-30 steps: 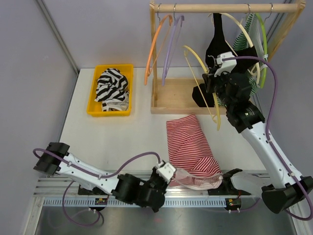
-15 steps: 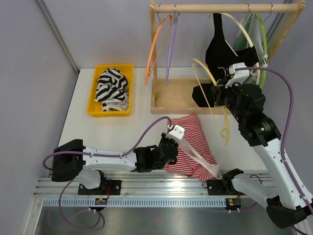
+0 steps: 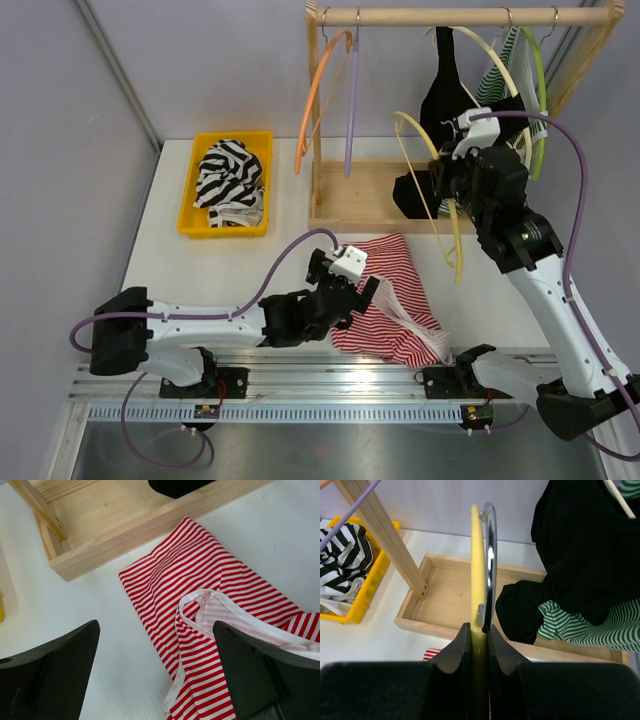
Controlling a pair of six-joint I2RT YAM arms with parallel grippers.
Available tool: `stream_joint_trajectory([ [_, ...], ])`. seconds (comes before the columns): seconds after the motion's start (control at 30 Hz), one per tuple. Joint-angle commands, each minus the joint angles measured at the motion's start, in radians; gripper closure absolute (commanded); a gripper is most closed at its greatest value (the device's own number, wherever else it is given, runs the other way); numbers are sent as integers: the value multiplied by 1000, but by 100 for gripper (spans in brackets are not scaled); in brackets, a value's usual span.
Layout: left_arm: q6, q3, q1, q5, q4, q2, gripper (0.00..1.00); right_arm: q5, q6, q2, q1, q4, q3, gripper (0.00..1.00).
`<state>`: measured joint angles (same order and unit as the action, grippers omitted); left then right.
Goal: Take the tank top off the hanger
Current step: Hang the hanger back to the clothesline with the right arm
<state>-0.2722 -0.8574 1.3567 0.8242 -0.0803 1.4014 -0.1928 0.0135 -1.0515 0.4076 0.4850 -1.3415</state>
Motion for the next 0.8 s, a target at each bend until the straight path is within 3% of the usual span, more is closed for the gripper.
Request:
stream_joint_trajectory([
  [0.0, -27, -12, -19, 35, 14, -103, 1, -36, -3, -70, -4, -57, -145, 100],
  [0.53, -62, 101, -116, 16, 105, -343, 1, -31, -66, -522, -3, -23, -712, 100],
  [0.77, -88, 159, -163, 7, 116, -404, 1, -39, -115, -772, 16, 65, -1101, 100],
])
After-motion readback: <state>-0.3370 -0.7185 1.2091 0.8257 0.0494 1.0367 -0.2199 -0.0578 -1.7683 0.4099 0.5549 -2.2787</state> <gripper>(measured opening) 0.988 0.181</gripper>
